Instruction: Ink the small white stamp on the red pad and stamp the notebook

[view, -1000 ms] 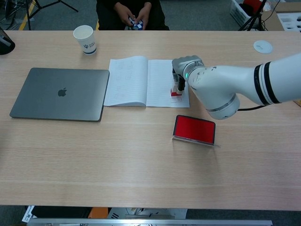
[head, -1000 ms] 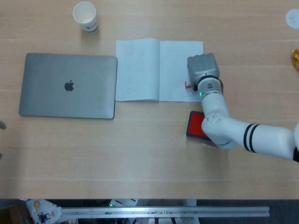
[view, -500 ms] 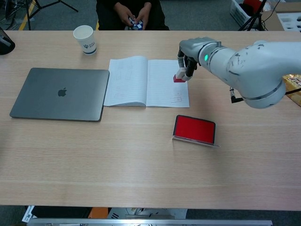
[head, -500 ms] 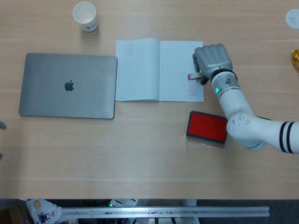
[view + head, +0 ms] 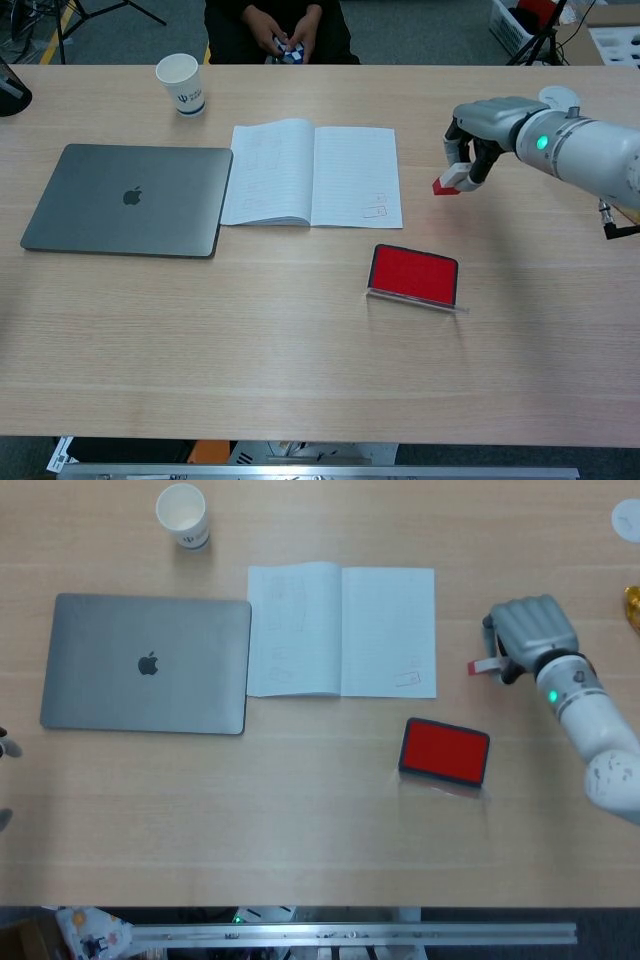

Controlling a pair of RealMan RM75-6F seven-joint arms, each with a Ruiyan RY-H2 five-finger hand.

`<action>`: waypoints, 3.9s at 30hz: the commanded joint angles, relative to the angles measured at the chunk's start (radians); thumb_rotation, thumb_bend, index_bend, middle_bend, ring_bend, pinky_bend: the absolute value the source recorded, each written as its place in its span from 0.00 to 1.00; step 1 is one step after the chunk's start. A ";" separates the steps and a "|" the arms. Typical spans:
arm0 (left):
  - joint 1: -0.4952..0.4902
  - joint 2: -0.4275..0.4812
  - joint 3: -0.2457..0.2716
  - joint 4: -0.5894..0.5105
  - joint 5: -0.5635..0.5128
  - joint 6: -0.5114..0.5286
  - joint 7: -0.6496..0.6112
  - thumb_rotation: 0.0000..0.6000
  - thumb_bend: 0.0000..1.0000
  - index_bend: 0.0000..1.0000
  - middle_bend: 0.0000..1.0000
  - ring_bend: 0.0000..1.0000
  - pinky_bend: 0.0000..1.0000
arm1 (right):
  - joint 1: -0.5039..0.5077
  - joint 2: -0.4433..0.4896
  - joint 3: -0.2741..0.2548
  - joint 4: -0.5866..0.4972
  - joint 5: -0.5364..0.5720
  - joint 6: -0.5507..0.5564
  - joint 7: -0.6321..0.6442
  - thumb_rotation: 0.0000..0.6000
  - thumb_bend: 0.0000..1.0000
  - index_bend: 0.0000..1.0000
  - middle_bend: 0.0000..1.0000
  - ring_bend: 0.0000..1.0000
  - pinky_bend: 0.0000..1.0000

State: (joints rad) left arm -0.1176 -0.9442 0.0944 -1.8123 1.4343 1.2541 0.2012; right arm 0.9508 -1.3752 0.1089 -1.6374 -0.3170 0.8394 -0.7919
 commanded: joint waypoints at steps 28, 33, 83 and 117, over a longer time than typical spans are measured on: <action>-0.005 -0.003 0.004 -0.013 -0.008 -0.015 0.024 1.00 0.18 0.30 0.21 0.27 0.26 | -0.011 -0.092 -0.158 0.149 -0.126 -0.033 0.086 1.00 0.41 0.58 0.51 0.47 0.41; -0.005 -0.003 0.004 -0.015 -0.012 -0.016 0.025 1.00 0.18 0.30 0.21 0.27 0.26 | -0.010 -0.105 -0.163 0.160 -0.138 -0.027 0.089 1.00 0.40 0.55 0.51 0.46 0.39; -0.001 -0.018 -0.022 0.004 -0.015 0.026 0.007 1.00 0.18 0.30 0.21 0.27 0.25 | -0.196 0.128 -0.158 -0.062 -0.508 0.168 0.284 1.00 0.26 0.43 0.48 0.43 0.36; 0.072 -0.218 -0.131 0.190 0.178 0.405 -0.127 1.00 0.18 0.30 0.22 0.27 0.25 | -0.733 0.326 -0.183 -0.079 -0.969 0.722 0.608 1.00 0.28 0.51 0.54 0.48 0.37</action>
State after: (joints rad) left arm -0.0469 -1.1632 -0.0371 -1.6209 1.6130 1.6596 0.0732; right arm 0.2209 -1.0507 -0.0766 -1.7170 -1.2830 1.5625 -0.1855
